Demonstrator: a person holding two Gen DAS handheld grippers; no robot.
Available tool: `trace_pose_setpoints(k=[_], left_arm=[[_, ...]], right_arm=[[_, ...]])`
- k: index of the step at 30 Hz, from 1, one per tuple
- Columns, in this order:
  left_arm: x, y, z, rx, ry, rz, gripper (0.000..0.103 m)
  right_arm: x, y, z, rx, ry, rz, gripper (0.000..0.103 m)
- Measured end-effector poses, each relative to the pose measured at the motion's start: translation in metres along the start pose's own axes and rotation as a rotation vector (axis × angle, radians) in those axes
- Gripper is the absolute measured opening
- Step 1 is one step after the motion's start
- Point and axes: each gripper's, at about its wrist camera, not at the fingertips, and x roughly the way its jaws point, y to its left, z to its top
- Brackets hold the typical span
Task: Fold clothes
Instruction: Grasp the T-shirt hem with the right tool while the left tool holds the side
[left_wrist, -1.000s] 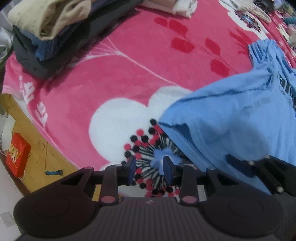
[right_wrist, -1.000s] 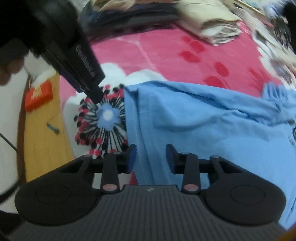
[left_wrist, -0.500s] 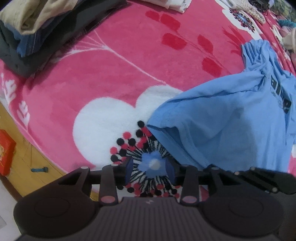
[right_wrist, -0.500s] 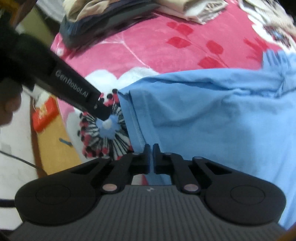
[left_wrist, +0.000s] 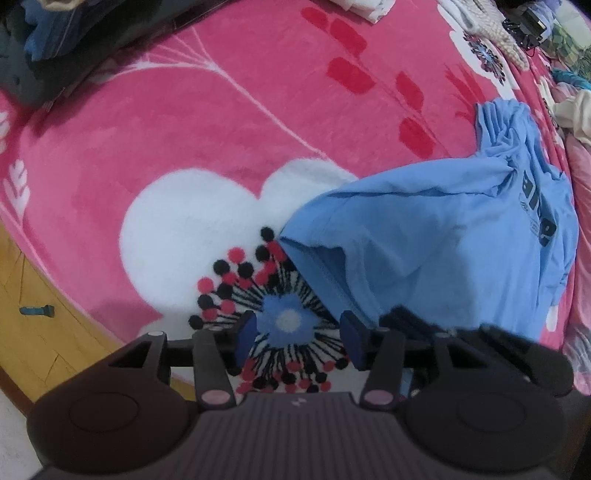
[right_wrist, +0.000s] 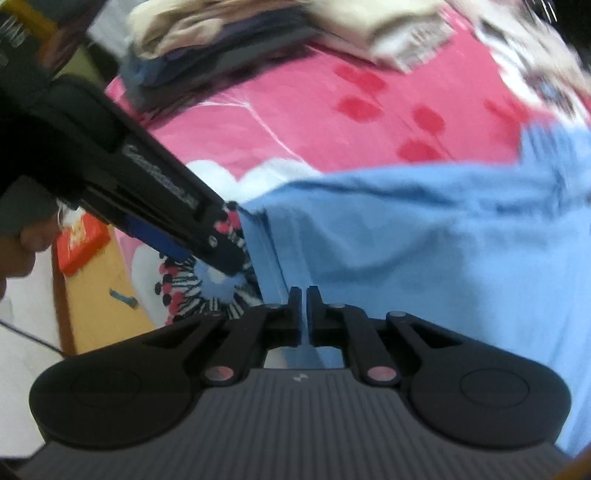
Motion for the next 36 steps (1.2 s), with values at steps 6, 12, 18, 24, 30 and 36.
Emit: trace_pose_setpoints(k=[6, 12, 18, 24, 30, 36], left_arm=[[0.001, 0.006, -0.003, -0.004, 0.002, 0.004, 0.052], [0.002, 0.014, -0.004, -0.024, 0.002, 0.010, 0.052], [0.004, 0.019, -0.001, -0.022, 0.004, 0.003, 0.053], [0.006, 0.021, 0.006, -0.036, -0.002, -0.046, 0.053], [0.022, 0.018, 0.016, -0.037, 0.036, -0.119, 0.053], [0.044, 0.008, 0.025, 0.011, 0.077, -0.085, 0.058]], right_arm=[[0.018, 0.006, 0.002, -0.044, 0.043, 0.003, 0.012], [0.023, 0.007, 0.000, -0.043, 0.055, -0.003, 0.012], [0.017, -0.012, 0.004, 0.109, 0.046, 0.092, 0.000], [0.012, -0.019, 0.004, 0.171, 0.046, 0.190, 0.000], [0.019, -0.012, 0.003, 0.150, 0.061, 0.249, 0.000], [0.038, -0.011, -0.007, 0.215, 0.069, 0.240, 0.000]])
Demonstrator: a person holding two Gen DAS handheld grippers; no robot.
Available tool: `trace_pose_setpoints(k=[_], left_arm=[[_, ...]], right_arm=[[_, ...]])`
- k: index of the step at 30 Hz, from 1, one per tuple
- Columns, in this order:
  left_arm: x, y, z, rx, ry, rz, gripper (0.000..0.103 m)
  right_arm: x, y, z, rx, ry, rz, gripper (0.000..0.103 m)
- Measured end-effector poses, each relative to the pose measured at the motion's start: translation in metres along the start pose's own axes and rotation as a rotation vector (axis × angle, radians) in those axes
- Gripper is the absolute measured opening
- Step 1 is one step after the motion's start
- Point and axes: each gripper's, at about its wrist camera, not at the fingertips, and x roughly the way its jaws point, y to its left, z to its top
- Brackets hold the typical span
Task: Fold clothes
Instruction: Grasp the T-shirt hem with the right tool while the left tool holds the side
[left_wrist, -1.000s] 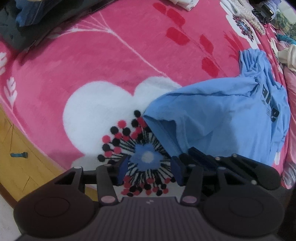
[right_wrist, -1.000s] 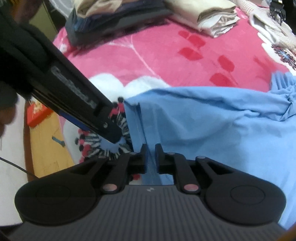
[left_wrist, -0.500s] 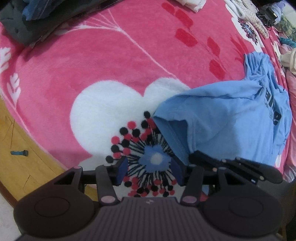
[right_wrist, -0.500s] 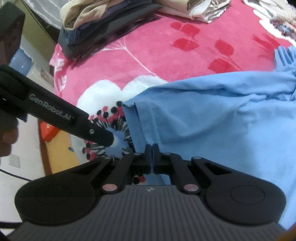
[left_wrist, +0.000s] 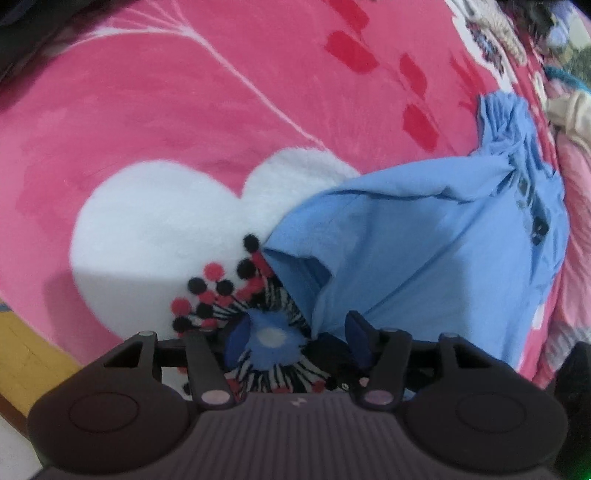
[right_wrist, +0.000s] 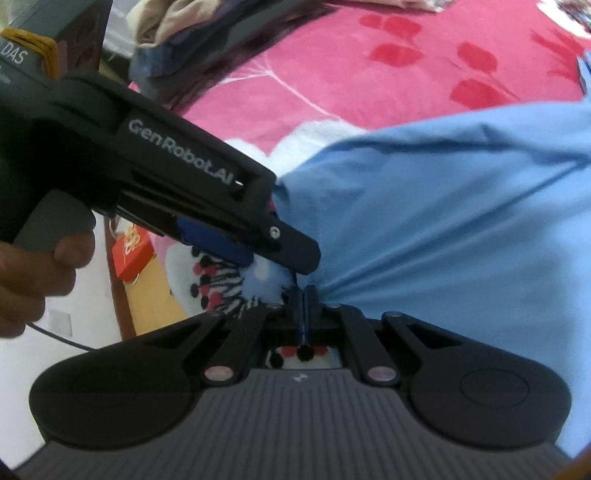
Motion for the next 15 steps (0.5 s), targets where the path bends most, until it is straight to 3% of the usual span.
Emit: trace_pose_setpoints(k=[3, 5, 6, 8, 10, 15], left_arm=[[0.003, -0.006, 0.002, 0.028, 0.008, 0.031, 0.058], [0.003, -0.011, 0.001, 0.040, 0.009, 0.056, 0.054], [0.003, -0.013, 0.001, 0.044, 0.008, 0.070, 0.053], [0.003, -0.016, 0.000, 0.040, 0.005, 0.097, 0.046], [0.002, -0.019, 0.000, 0.027, -0.001, 0.119, 0.044], [0.002, -0.022, 0.000, 0.010, -0.012, 0.155, 0.042]], right_arm=[[-0.011, -0.005, -0.005, 0.114, -0.016, 0.024, 0.004], [-0.029, -0.015, -0.020, 0.256, -0.014, 0.059, 0.007], [-0.040, -0.021, -0.031, 0.336, -0.017, 0.071, 0.014], [-0.070, -0.042, -0.067, 0.532, -0.046, 0.075, 0.027], [-0.108, -0.068, -0.115, 0.737, -0.076, 0.047, 0.031], [-0.207, -0.129, -0.234, 1.100, -0.190, -0.256, 0.039]])
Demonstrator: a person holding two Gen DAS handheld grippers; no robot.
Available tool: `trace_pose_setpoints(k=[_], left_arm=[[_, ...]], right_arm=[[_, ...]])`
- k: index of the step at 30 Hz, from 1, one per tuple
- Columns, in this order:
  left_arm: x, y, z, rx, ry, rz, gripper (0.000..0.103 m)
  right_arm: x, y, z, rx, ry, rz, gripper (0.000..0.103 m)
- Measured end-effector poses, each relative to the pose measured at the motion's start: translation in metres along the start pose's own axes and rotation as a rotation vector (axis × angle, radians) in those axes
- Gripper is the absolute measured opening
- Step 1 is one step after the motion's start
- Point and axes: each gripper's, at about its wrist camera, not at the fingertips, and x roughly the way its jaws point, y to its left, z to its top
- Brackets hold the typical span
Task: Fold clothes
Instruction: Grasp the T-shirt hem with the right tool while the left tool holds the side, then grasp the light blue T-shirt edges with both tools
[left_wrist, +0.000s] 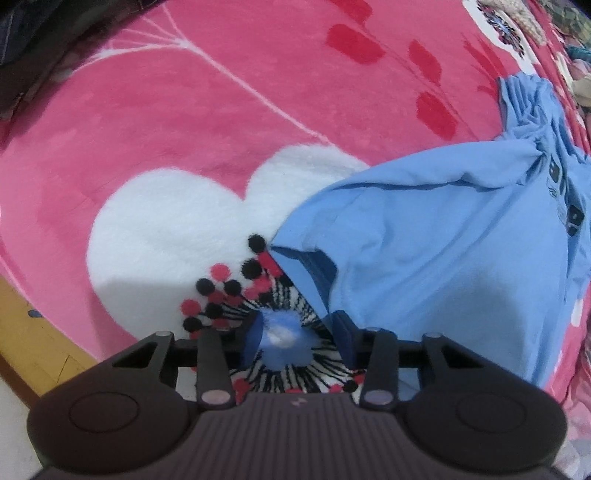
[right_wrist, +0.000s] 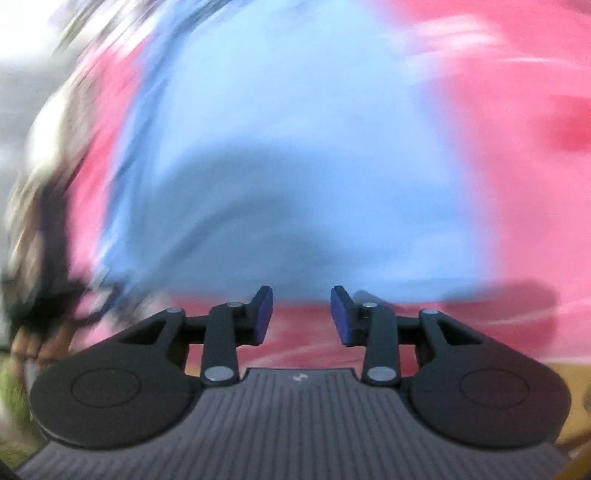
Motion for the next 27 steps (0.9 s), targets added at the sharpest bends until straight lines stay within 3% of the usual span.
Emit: trace_pose_setpoints(k=[2, 5, 9, 12, 16, 20, 27], left_arm=[[-0.002, -0.005, -0.001, 0.014, 0.001, 0.015, 0.042], [-0.011, -0.008, -0.007, 0.057, 0.007, 0.015, 0.045], [-0.031, -0.001, -0.019, 0.108, 0.022, 0.015, 0.045], [-0.050, 0.003, -0.019, 0.130, -0.009, 0.027, 0.045], [-0.069, 0.007, -0.013, 0.180, -0.068, 0.061, 0.047], [-0.070, -0.002, -0.001, 0.292, -0.103, 0.083, 0.046], [-0.046, -0.037, 0.022, 0.487, -0.149, 0.124, 0.047]], right_arm=[[-0.016, -0.037, 0.012, 0.075, -0.075, -0.069, 0.041], [-0.016, -0.063, 0.030, 0.092, -0.102, -0.070, 0.041], [0.003, -0.062, 0.044, 0.031, -0.045, -0.009, 0.041], [0.011, -0.063, 0.051, 0.038, 0.004, 0.072, 0.041], [0.023, -0.070, 0.038, 0.089, 0.064, 0.101, 0.041], [0.026, -0.088, 0.027, 0.209, 0.133, 0.157, 0.041], [0.035, -0.087, 0.036, 0.181, 0.217, 0.157, 0.041]])
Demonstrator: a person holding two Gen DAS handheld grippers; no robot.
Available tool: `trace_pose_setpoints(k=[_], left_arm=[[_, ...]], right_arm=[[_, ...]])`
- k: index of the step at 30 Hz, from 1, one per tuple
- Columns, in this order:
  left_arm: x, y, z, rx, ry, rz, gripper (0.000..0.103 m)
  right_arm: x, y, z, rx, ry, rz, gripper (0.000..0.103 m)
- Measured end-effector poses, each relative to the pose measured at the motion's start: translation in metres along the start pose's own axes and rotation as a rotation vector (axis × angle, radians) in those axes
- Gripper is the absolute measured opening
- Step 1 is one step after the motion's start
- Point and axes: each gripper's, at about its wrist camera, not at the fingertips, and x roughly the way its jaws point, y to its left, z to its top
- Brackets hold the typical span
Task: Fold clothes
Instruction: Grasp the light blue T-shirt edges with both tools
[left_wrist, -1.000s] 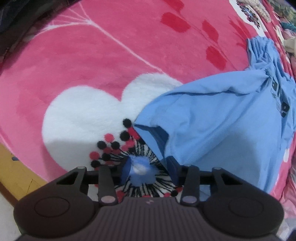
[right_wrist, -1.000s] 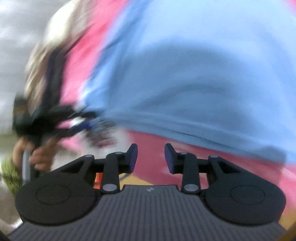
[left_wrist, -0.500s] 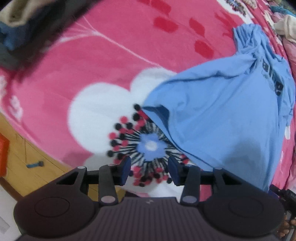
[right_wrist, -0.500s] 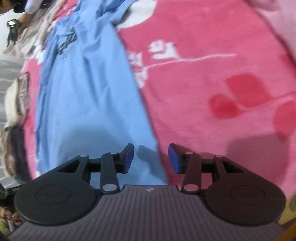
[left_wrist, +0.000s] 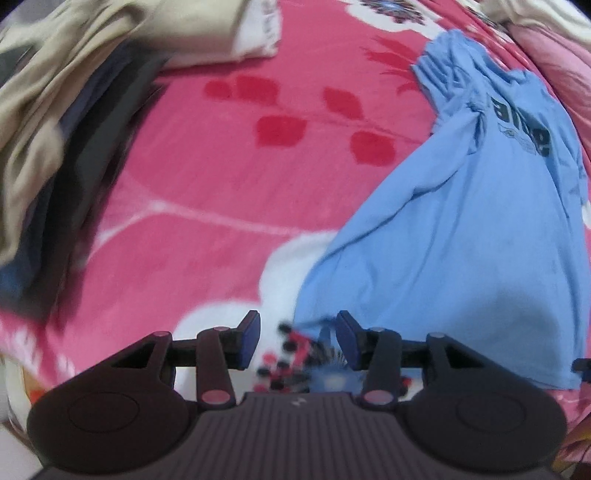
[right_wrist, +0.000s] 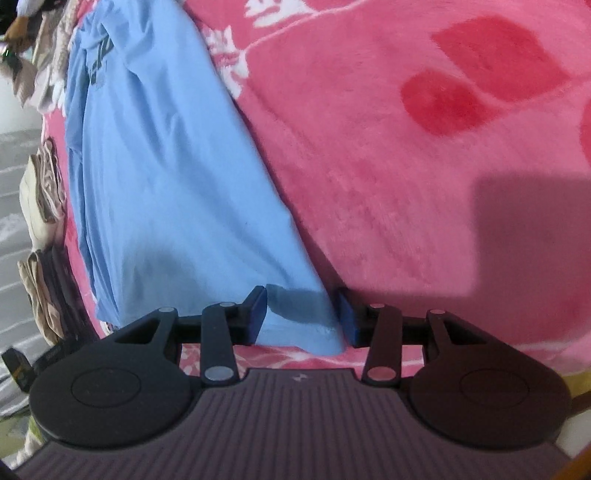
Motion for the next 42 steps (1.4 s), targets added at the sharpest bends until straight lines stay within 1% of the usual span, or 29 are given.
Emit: trace_pose_setpoints(k=[2, 5, 8, 9, 11, 13, 14, 15, 17, 18, 20, 22, 27, 31, 33, 34, 35, 36, 37, 38, 39, 42], left_arm=[[0.005, -0.003, 0.007, 0.009, 0.008, -0.015, 0.047], [0.011, -0.004, 0.014, -0.005, 0.020, -0.064, 0.047], [0.011, -0.001, 0.020, -0.024, 0.048, -0.132, 0.047], [0.008, -0.002, 0.021, -0.028, 0.045, -0.158, 0.047], [0.002, -0.002, 0.023, -0.041, 0.024, -0.161, 0.053], [0.007, -0.003, 0.027, -0.047, 0.026, -0.138, 0.053], [0.013, -0.004, 0.030, -0.048, 0.035, -0.119, 0.050], [0.020, -0.005, 0.032, -0.048, 0.049, -0.103, 0.048], [0.040, -0.008, 0.037, -0.034, 0.111, -0.085, 0.041], [0.048, -0.011, 0.036, -0.017, 0.136, -0.065, 0.041], [0.056, -0.016, 0.032, 0.018, 0.159, -0.042, 0.041], [0.058, -0.022, 0.029, 0.054, 0.159, -0.024, 0.041], [0.060, -0.031, 0.025, 0.083, 0.176, 0.011, 0.041], [0.062, -0.039, 0.022, 0.129, 0.202, 0.033, 0.041], [0.063, -0.042, 0.021, 0.155, 0.209, 0.040, 0.041], [0.063, -0.044, 0.020, 0.165, 0.203, 0.046, 0.036], [0.062, -0.047, 0.019, 0.179, 0.193, 0.052, 0.027], [0.059, -0.051, 0.017, 0.202, 0.183, 0.059, 0.022], [0.056, -0.055, 0.015, 0.223, 0.175, 0.060, 0.009], [0.053, -0.058, 0.012, 0.239, 0.169, 0.059, 0.007], [0.049, -0.061, 0.011, 0.244, 0.167, 0.058, 0.007], [0.033, -0.065, 0.009, 0.217, 0.162, 0.039, 0.006]], right_arm=[[0.000, -0.001, 0.002, -0.009, 0.016, 0.008, 0.041], [0.000, -0.006, 0.002, 0.011, 0.026, 0.032, 0.041], [0.000, -0.010, 0.003, 0.022, 0.031, 0.052, 0.041], [0.000, -0.011, 0.003, 0.024, 0.034, 0.058, 0.041], [0.000, -0.014, 0.002, 0.028, 0.037, 0.066, 0.041], [0.002, -0.015, 0.003, 0.025, 0.038, 0.072, 0.041], [0.004, -0.018, 0.005, 0.023, 0.037, 0.077, 0.041], [0.002, -0.023, 0.006, 0.026, 0.036, 0.085, 0.041], [0.000, -0.028, 0.008, 0.031, 0.034, 0.098, 0.041], [-0.001, -0.029, 0.009, 0.032, 0.034, 0.104, 0.041], [-0.002, -0.029, 0.009, 0.022, 0.037, 0.104, 0.041], [-0.002, -0.028, 0.011, 0.008, 0.041, 0.099, 0.041], [-0.003, -0.022, 0.012, -0.038, 0.041, 0.067, 0.040], [-0.005, -0.014, 0.007, -0.081, 0.025, 0.016, 0.035], [-0.007, -0.010, 0.005, -0.105, 0.020, -0.009, 0.031], [-0.007, -0.008, 0.004, -0.119, 0.015, -0.028, 0.030], [-0.006, -0.006, 0.003, -0.134, 0.010, -0.047, 0.026], [-0.006, -0.005, 0.002, -0.149, 0.004, -0.069, 0.018], [-0.006, -0.003, 0.001, -0.163, -0.002, -0.095, 0.016], [-0.006, -0.001, 0.000, -0.167, -0.008, -0.112, 0.014], [-0.008, 0.001, -0.001, -0.170, -0.016, -0.124, 0.008], [-0.016, 0.012, -0.009, -0.193, -0.046, -0.149, 0.004]])
